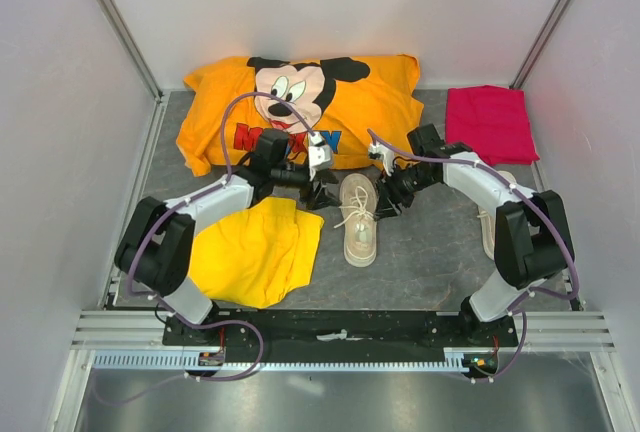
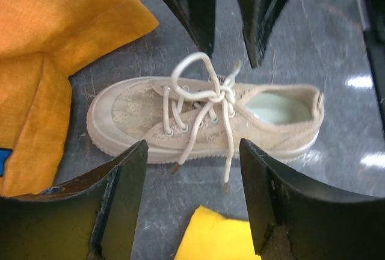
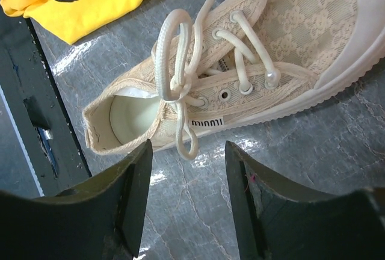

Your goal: Tie the shoes

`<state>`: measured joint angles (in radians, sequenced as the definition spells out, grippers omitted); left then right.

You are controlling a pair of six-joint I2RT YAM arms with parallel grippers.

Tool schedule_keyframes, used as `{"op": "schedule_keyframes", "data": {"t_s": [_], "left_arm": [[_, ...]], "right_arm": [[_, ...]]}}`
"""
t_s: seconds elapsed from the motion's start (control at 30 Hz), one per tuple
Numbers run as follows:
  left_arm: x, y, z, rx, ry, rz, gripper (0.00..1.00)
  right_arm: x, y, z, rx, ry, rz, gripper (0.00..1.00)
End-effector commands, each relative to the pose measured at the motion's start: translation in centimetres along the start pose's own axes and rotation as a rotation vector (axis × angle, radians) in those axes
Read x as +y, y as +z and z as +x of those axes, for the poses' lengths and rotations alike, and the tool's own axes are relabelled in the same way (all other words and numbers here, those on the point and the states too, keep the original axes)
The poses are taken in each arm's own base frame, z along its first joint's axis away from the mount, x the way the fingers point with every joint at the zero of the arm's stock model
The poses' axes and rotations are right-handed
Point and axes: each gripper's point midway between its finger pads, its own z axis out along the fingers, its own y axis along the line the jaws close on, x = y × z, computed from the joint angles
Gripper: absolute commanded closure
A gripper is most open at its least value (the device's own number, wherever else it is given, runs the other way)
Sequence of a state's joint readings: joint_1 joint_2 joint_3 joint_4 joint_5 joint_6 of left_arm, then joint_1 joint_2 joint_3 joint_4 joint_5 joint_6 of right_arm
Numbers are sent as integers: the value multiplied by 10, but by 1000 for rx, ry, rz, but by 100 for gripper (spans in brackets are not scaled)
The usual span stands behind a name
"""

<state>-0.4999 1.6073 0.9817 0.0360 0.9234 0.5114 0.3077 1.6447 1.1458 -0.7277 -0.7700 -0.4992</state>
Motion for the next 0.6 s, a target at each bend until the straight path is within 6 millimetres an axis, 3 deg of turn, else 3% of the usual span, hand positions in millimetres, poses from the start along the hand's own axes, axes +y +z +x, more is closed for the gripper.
{"op": "schedule_keyframes", "data": {"t_s": [0.0, 0.3, 0.43, 0.57], "left_arm": [[10, 17, -23, -91, -228, -49, 31], [12, 50, -12, -100, -473, -83, 32], [16, 57, -12, -113, -537, -84, 37], [18, 60, -12, -133, -556, -85, 48]], "right_arm": [[3, 6, 7, 6, -6, -34, 42], [-3, 11, 11, 2, 9, -14, 58], [-2, 11, 10, -7, 20, -17, 64], [0, 12, 9, -10, 26, -23, 78]]}}
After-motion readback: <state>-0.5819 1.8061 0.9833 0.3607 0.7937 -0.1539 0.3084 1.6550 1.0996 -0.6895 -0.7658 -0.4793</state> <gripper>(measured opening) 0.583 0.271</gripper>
